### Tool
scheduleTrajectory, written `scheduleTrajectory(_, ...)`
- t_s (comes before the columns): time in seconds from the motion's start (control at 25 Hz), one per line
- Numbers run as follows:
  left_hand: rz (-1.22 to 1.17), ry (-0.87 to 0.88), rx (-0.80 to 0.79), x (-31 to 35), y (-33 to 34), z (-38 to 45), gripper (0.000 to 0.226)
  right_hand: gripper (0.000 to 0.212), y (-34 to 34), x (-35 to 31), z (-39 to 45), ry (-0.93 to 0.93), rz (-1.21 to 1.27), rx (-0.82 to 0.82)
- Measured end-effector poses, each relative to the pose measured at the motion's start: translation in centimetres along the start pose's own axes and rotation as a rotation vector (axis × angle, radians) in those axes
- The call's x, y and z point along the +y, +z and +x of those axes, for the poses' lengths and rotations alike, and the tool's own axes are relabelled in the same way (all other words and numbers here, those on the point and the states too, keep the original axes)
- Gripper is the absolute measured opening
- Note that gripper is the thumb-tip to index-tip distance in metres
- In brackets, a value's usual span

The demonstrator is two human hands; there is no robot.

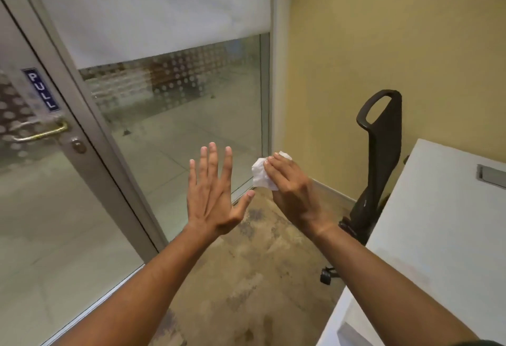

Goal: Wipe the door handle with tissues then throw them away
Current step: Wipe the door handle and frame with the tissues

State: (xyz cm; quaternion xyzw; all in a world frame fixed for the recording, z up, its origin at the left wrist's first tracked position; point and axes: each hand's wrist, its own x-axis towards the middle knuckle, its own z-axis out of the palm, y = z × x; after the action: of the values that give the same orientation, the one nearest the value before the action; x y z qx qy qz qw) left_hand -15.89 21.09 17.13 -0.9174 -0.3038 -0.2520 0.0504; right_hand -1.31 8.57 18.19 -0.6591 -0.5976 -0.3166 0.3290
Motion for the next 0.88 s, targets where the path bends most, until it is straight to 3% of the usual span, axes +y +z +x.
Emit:
scheduleTrajectory(0.24,0.045,-0.159,0.037,-12.4,-3.2,-3.6,0.098,0.031,7.8,-10.1,5.5,-0.190,0.065,0.027)
scheduleTrajectory(0.44,0.101,-0.258,0.047,-22.4,-5.2,-6.5,0.097,0.044,14.9,-17.9,9.4,-0.325,0.120,0.047)
scheduleTrajectory(0.88,0.195,-0.392,0.041,-36.1,-6.8,-9.4,0.097,0.051,26.3,-27.7,15.5,-0.443,0.262,0.060)
